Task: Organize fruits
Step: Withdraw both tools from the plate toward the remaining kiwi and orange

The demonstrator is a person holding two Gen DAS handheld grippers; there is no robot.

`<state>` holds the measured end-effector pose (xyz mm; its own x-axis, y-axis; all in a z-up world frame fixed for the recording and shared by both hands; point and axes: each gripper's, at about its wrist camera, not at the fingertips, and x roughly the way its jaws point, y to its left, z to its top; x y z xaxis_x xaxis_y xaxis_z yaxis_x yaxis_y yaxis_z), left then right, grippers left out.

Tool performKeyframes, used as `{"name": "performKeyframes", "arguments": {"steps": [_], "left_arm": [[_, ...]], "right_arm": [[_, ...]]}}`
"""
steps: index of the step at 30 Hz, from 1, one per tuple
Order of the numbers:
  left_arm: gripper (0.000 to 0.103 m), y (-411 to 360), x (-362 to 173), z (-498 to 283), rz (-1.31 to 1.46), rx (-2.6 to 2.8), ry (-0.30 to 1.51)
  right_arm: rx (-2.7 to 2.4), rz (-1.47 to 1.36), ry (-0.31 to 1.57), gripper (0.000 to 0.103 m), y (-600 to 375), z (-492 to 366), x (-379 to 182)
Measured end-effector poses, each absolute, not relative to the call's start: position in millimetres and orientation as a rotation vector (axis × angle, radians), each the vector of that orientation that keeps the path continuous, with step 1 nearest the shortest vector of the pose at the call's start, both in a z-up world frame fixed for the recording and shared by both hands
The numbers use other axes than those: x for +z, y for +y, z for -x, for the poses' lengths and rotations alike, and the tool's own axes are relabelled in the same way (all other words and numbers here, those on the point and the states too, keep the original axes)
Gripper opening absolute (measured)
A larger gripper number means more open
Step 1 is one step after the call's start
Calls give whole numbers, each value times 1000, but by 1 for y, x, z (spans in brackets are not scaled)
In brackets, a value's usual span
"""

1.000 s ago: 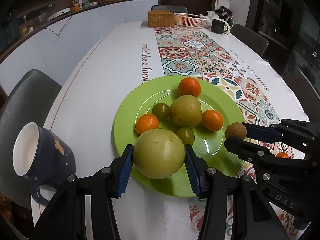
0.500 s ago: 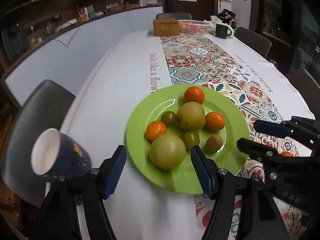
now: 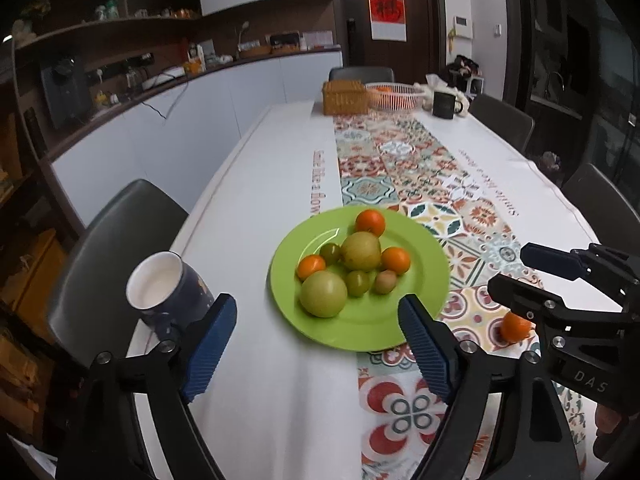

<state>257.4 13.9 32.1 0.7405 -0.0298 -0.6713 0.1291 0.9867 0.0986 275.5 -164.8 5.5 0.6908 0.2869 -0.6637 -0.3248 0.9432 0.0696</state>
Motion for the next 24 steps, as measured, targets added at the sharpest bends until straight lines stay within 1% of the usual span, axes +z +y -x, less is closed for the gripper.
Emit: {"name": "performKeyframes", "arguments": {"steps": [3,5,10,13,24], "left_arm": [[87,8,42,-241,-144,-83,706],[88,4,47,-231,-142,-82,693],[90,-7,54,-210,-141,-88,674],[92,-14,57,-196,-140,-88,661],[92,-45,39,-176,-119,-135,681]], "right_arm": [[340,54,703,49,-172,-260,16],[340,46,690,54,-177,-252,21],[334,43,653,55,-191,-230,33],[330,53,636,58,-199,-219,36],[355,118,654,60,-224,-200,25]]}}
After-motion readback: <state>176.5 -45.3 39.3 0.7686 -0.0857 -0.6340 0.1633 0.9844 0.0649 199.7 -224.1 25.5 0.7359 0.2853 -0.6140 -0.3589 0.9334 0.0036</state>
